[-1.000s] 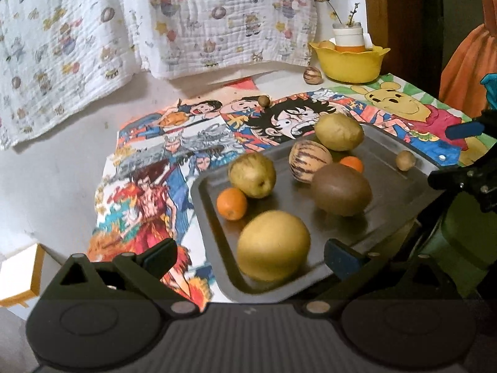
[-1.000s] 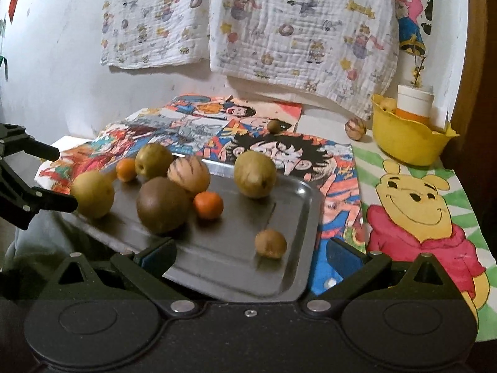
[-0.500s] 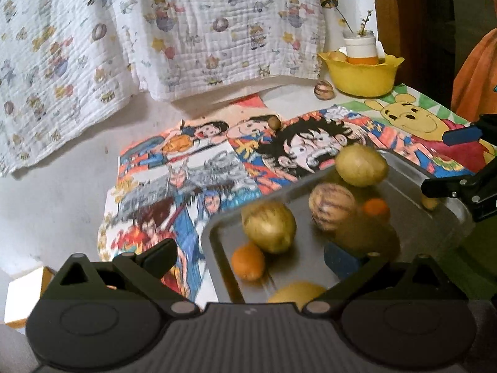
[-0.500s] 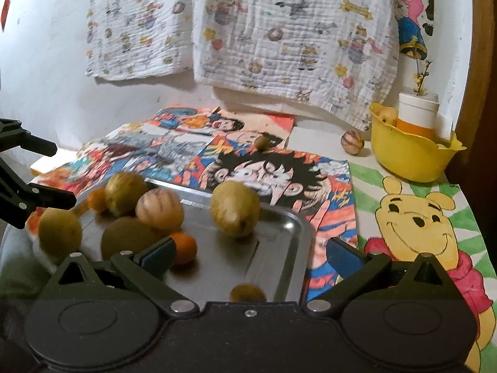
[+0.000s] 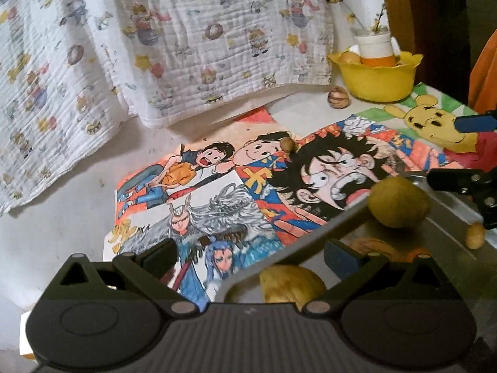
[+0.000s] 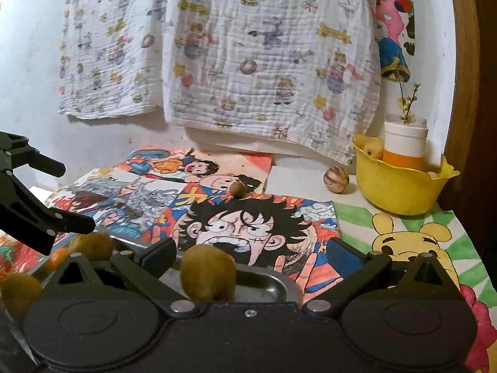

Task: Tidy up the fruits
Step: 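Move both open tools toward the yellow bowl and remaining fruits, then grasp a small brown round fruit with the left tool while the right tool approaches the striped pepino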

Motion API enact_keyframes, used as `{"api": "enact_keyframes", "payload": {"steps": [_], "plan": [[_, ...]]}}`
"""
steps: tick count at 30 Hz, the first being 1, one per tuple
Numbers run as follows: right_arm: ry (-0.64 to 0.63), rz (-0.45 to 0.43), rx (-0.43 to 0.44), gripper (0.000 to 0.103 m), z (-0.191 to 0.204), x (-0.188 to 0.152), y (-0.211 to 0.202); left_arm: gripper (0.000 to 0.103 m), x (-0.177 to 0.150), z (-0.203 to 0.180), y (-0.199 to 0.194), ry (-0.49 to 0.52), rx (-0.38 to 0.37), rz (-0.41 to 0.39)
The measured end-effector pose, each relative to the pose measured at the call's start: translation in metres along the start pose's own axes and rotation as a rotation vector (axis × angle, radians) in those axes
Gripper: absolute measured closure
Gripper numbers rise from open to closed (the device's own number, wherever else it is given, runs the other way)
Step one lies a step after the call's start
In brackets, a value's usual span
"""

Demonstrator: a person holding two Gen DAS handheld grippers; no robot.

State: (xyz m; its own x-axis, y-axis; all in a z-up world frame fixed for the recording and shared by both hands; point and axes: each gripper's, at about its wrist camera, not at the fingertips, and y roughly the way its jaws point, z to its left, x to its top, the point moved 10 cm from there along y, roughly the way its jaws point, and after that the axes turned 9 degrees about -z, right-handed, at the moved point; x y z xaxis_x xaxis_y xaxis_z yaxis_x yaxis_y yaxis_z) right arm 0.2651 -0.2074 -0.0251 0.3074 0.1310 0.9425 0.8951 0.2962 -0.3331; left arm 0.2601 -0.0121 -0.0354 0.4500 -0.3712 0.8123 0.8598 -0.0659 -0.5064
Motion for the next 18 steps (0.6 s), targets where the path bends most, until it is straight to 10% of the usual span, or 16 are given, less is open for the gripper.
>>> {"api": "enact_keyframes", "payload": {"steps": [18], "plan": [[0.037, 0.114, -0.051, 0.001, -0.038, -0.005, 0.052, 0.000, 0.025, 0.002, 0.100, 0.008, -0.073, 0.002]]}}
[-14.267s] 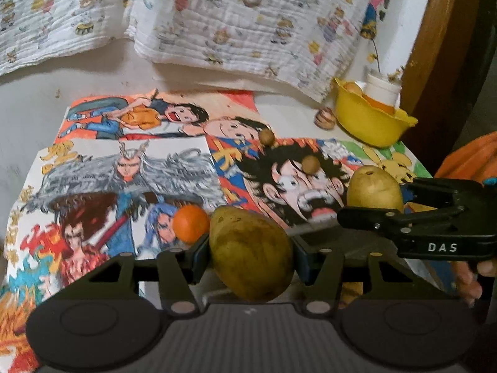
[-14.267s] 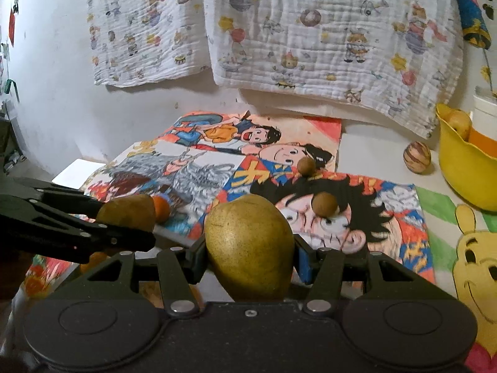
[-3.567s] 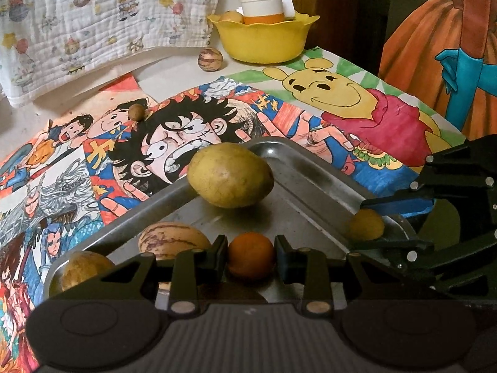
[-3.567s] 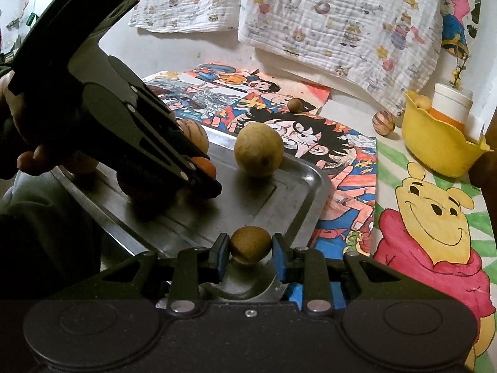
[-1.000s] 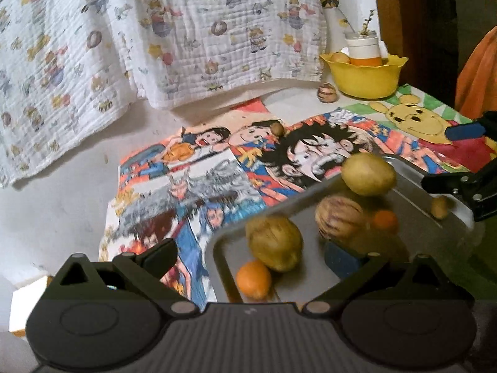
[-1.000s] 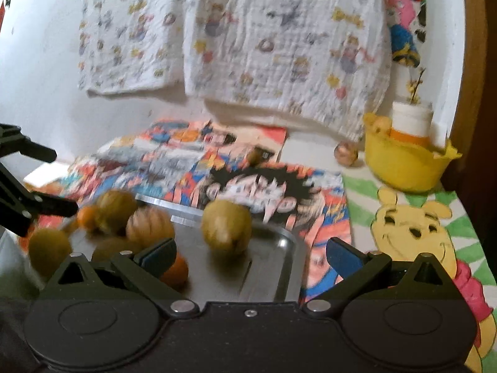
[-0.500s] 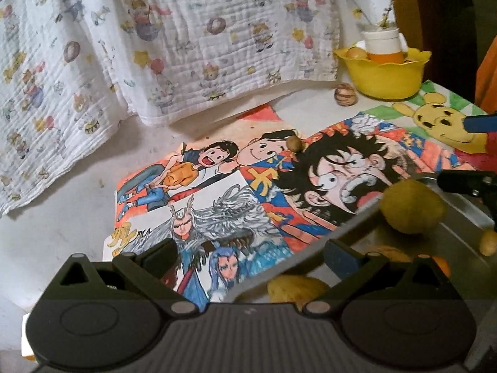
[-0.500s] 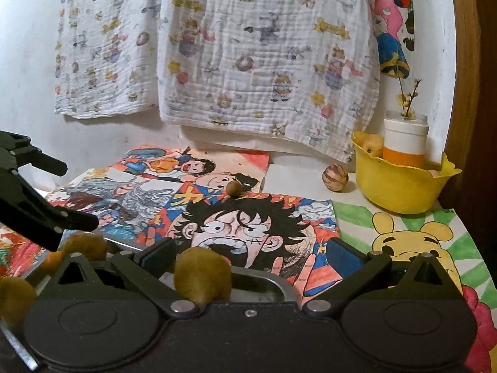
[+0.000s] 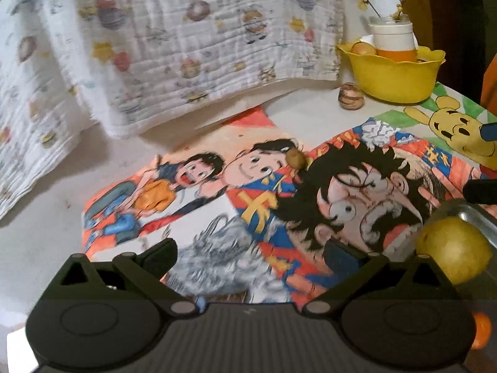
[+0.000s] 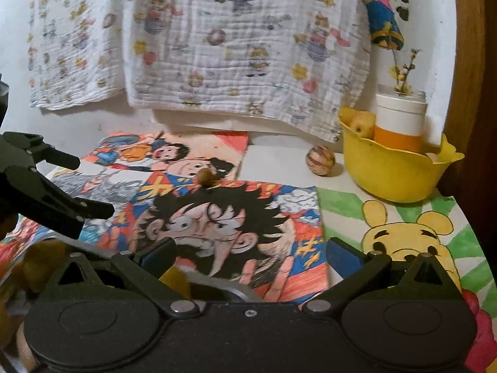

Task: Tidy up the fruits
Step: 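Grasp a small brown round fruit with the left tool while the right tool approaches the striped pepino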

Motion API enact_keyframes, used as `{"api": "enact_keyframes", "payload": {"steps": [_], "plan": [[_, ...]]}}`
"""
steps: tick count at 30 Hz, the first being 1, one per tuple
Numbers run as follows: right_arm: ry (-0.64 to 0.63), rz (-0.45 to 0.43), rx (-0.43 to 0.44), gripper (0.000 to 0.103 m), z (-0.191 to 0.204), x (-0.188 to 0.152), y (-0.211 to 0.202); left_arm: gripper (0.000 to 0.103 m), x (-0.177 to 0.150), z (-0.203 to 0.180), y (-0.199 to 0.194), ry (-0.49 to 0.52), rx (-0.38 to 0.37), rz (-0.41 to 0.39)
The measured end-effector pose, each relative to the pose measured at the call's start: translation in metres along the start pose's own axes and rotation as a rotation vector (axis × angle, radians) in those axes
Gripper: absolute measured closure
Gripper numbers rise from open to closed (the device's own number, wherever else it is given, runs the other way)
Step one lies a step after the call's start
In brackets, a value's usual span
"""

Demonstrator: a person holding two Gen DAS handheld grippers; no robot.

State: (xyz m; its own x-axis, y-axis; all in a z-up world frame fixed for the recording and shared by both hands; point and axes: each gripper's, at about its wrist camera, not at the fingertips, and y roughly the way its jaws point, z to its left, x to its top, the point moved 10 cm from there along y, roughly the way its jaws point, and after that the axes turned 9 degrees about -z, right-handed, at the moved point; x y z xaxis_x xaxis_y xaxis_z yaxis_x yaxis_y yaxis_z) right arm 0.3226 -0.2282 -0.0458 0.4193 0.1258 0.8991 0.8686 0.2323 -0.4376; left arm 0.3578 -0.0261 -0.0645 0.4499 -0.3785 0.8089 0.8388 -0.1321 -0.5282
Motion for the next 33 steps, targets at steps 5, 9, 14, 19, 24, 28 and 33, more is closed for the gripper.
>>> {"api": "enact_keyframes", "payload": {"steps": [5, 9, 14, 19, 24, 28, 33], "plan": [[0.050, 0.021, -0.033, 0.001, -0.020, 0.006, 0.024, 0.000, 0.016, -0.007, 0.030, 0.005, -0.041, -0.021], [0.114, 0.036, -0.043, 0.001, -0.034, 0.013, 0.048, 0.000, 0.023, -0.013, 0.051, 0.017, -0.066, -0.042], [0.233, 0.067, -0.069, 0.001, -0.048, 0.024, 0.087, 0.001, 0.027, -0.017, 0.077, 0.039, -0.075, -0.065], [0.353, 0.085, -0.096, 0.001, -0.058, 0.038, 0.129, 0.001, 0.031, -0.013, 0.100, 0.012, -0.077, -0.068], [0.374, 0.057, -0.174, 0.006, -0.065, 0.049, 0.163, 0.007, 0.035, -0.008, 0.119, -0.042, -0.096, -0.062], [0.386, 0.070, -0.264, 0.015, -0.070, 0.044, 0.187, 0.014, 0.037, -0.011, 0.127, -0.077, -0.134, -0.064], [0.432, 0.072, -0.356, 0.019, -0.082, 0.039, 0.206, 0.024, 0.041, -0.017, 0.133, -0.114, -0.188, -0.076]]}}
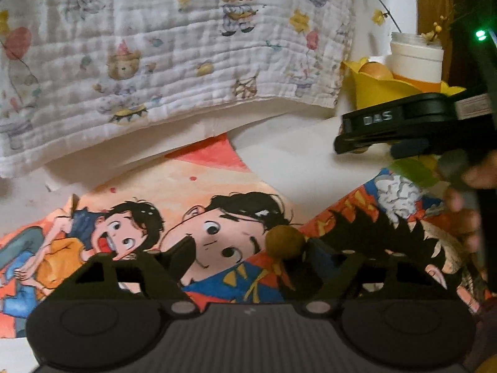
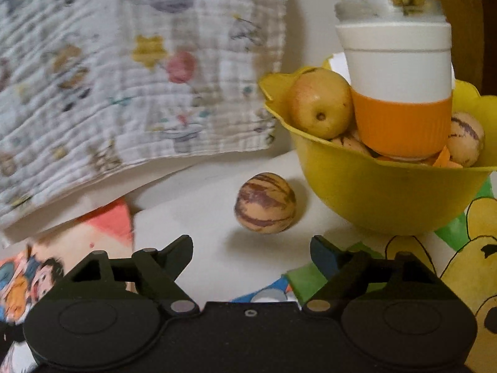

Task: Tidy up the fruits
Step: 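Grasp a small brown round fruit with the left tool while the right tool approaches the striped pepino, then close the right tool on the striped pepino beside the yellow bowl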

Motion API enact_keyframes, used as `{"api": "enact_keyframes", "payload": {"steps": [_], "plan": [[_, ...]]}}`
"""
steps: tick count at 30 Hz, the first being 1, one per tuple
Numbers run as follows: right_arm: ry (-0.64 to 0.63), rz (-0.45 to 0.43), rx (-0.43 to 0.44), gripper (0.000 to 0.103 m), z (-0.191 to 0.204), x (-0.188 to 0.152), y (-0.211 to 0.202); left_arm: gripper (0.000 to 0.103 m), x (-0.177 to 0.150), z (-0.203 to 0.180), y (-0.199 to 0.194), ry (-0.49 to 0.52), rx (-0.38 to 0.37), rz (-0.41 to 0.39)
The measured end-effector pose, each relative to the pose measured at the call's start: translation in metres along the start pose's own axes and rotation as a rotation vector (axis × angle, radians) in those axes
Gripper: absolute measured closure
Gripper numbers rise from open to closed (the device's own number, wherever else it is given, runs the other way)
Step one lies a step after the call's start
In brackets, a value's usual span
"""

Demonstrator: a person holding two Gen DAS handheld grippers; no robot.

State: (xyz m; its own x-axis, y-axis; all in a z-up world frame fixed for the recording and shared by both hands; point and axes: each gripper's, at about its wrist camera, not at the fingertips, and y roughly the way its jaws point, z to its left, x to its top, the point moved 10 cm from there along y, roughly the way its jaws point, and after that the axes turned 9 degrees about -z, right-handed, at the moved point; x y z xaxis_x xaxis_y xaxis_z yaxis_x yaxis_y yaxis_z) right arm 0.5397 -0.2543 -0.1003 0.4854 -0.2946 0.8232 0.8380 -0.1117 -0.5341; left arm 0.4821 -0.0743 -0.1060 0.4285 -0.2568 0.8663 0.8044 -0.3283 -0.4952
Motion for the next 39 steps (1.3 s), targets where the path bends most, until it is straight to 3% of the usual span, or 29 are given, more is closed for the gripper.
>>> {"api": "enact_keyframes", "payload": {"steps": [7, 15, 23, 31, 39], "plan": [[0.049, -0.031, -0.052, 0.020, -0.003, 0.005, 0.014, 0.047, 0.001, -0.007, 0.009, -0.055, -0.057, 0.000], [0.069, -0.069, -0.106, 0.029, -0.005, 0.009, 0.024, 0.072, 0.004, -0.010, 0.013, -0.093, -0.078, -0.011], [0.064, -0.097, -0.112, 0.053, -0.011, 0.014, 0.031, 0.072, 0.008, -0.008, 0.017, -0.127, -0.078, -0.017], [0.035, -0.089, -0.074, 0.054, -0.008, 0.013, 0.027, 0.072, 0.008, -0.009, 0.017, -0.129, -0.076, -0.014], [-0.017, -0.043, 0.035, 0.055, 0.000, 0.006, 0.012, 0.073, 0.006, -0.012, 0.014, -0.115, -0.078, -0.008]]}}
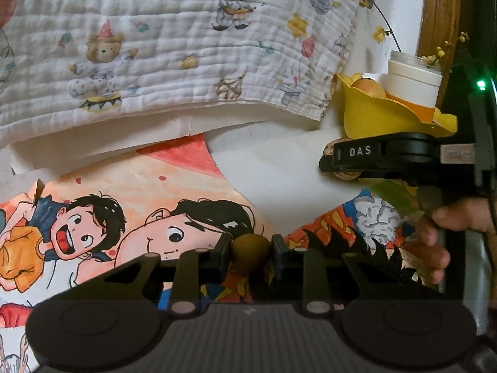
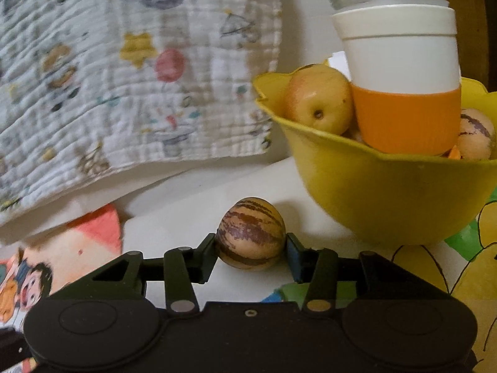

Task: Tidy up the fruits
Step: 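Close the right tool on the striped pepino beside the yellow bowl, then carry the striped pepino to the tray with the right tool while the left tool carries the brown fruit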

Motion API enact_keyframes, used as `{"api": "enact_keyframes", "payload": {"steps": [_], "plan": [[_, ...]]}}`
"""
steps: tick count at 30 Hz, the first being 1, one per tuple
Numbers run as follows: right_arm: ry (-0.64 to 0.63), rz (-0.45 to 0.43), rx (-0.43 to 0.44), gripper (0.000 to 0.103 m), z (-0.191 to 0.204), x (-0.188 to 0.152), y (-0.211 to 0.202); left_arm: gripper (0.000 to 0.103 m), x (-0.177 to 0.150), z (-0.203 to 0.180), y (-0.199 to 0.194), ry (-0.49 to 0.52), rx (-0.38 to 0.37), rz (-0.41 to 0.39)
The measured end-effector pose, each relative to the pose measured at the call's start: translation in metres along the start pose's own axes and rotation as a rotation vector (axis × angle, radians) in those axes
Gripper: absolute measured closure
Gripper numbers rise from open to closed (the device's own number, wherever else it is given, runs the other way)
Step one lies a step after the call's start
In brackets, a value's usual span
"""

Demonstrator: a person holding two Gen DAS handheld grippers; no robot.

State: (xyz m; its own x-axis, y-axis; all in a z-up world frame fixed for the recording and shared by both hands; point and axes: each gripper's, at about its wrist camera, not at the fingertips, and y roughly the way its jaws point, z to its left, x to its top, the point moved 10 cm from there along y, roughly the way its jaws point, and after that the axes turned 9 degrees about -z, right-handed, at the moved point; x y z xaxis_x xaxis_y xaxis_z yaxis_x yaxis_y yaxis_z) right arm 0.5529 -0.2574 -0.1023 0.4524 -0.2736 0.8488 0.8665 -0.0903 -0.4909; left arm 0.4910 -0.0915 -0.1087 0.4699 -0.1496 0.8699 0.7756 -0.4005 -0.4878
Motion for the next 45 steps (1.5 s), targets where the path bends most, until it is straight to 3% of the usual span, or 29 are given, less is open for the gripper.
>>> {"api": "enact_keyframes", "payload": {"steps": [11, 23, 36, 45], "plan": [[-0.045, 0.038, 0.103, 0.056, 0.012, -0.012, -0.022, 0.073, -0.001, -0.003, -0.014, 0.020, 0.003, 0.005], [-0.064, 0.010, 0.227, 0.056, 0.016, -0.020, -0.066, 0.073, 0.001, -0.002, -0.053, 0.024, 0.009, -0.040], [-0.129, -0.049, 0.336, 0.056, 0.009, -0.020, -0.153, 0.073, -0.002, -0.031, -0.112, 0.037, -0.031, -0.069], [-0.201, -0.045, 0.413, 0.056, 0.006, -0.050, -0.224, 0.073, -0.028, -0.056, -0.152, 0.066, -0.083, -0.048]]}}
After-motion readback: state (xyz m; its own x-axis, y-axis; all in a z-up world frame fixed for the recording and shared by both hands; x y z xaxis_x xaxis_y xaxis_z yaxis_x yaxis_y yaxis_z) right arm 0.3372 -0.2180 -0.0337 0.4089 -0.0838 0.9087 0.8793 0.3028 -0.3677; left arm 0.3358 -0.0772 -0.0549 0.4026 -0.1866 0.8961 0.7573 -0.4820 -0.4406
